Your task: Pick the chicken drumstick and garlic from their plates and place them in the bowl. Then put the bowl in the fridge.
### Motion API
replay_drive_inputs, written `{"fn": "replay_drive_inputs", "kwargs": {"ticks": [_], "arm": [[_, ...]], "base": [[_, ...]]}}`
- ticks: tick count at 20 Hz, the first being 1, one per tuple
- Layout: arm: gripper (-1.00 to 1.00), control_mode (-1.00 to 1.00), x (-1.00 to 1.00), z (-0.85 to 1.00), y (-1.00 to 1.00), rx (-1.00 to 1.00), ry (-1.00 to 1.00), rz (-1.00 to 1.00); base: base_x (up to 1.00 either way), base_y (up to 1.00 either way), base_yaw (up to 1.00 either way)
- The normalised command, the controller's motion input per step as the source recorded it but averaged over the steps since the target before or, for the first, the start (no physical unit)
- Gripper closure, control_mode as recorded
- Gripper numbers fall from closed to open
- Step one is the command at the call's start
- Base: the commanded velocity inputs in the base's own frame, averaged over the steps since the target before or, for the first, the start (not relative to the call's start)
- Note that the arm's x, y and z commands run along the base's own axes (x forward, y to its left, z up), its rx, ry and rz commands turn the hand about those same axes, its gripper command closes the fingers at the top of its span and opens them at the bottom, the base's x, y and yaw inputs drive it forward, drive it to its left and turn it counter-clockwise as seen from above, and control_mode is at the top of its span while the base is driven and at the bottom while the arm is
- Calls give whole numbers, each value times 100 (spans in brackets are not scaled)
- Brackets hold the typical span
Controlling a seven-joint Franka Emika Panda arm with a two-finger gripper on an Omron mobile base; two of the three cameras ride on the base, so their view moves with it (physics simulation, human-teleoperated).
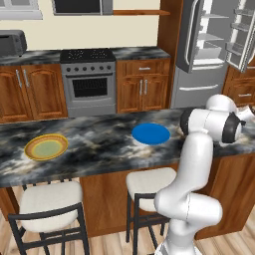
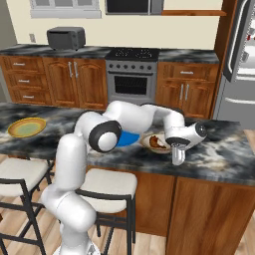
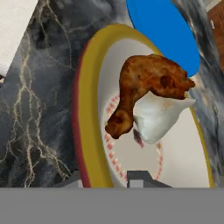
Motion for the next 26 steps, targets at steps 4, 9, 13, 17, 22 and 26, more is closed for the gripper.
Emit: {"fn": "replay_drive_inputs", "kwargs": {"ticks": [4,9,13,17,22,26], "arm": [[100,-100,-34,44,6,-8,-8,0],[100,-100,-41,37,15,-18,-9,1],[100,-100,-38,33,37,-20,0,0],[100,-100,-34,33,50,-14,0,-4],[100,-100,-35,34,46,-7,-5,-10],[100,-100,-34,31,46,-1,-9,-16]], "base": [[0,0,0],[0,0,0],[0,0,0],[0,0,0],[0,0,0],[0,0,0]]}}
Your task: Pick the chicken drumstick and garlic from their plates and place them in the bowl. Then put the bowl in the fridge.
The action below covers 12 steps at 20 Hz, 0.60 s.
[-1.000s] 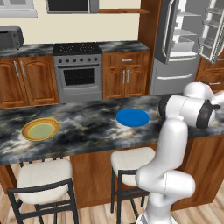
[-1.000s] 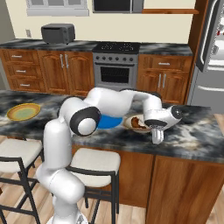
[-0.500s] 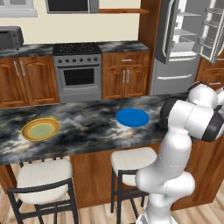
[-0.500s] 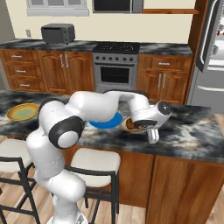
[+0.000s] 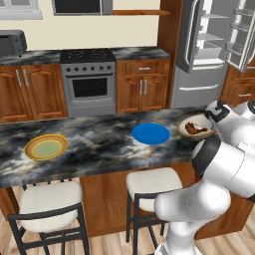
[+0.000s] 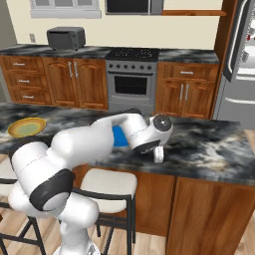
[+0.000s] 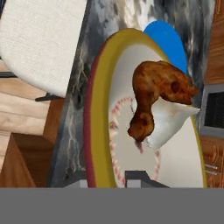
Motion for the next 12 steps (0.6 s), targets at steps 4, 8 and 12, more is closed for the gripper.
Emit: {"fn": "replay_drive_inputs", "kwargs": {"ticks": [4,8,12], "arm": [[100,-100,-33,31,40,0,-5,-22],[100,-100,-33,34,36,0,0,-24],[100,-100,-37,32,31,1,0,-21]], "base": [[0,0,0],[0,0,0],[0,0,0]]}}
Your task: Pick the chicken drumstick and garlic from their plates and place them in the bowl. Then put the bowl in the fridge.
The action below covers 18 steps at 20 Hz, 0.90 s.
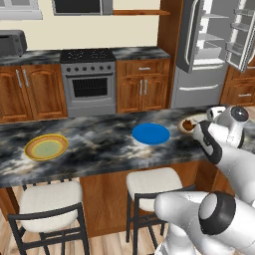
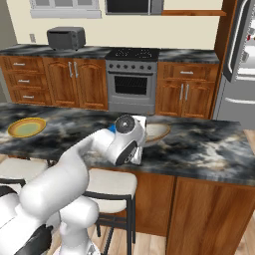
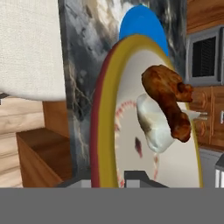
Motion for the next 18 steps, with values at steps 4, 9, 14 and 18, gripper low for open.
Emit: {"fn": "replay_drive_inputs", "kwargs": {"ticks": [4,9,14,18], "arm": [[100,-100,-41,22,37,7,-3,-19],[100,-100,-28,11,45,9,-9,-14],[100,-100,-24,19,33,7,-13,-2],[100,-100,-25,15,26,4,-1,0]], "base": [[0,0,0],[0,0,0],[0,0,0],[0,0,0]]}}
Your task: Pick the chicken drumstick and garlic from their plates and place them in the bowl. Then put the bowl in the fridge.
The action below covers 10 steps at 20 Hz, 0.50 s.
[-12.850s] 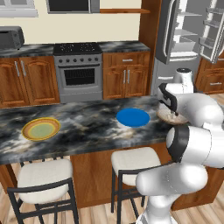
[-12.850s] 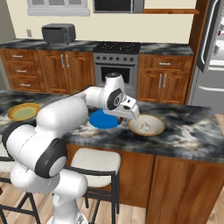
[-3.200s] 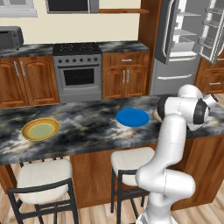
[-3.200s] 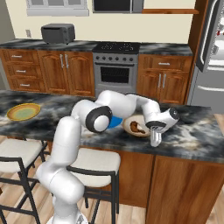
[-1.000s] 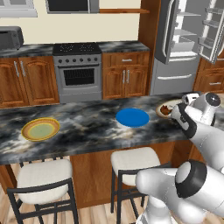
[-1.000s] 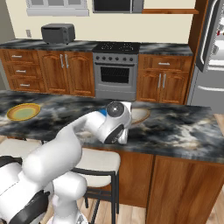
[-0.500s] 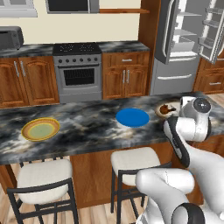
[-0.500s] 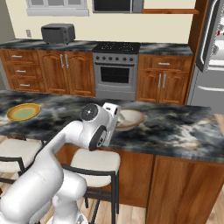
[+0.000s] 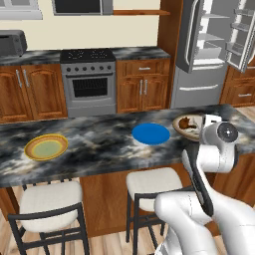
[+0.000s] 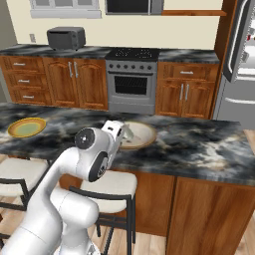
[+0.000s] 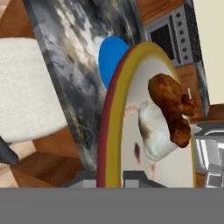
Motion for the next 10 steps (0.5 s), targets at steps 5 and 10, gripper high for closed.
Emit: {"fn": "replay_drive_inputs", "kwargs": {"ticks": [5,10], "arm": [[100,-100,-25,9,28,8,0,3],[100,-100,-35,7,29,2,0,12]], "base": [[0,0,0],[0,0,0]]}}
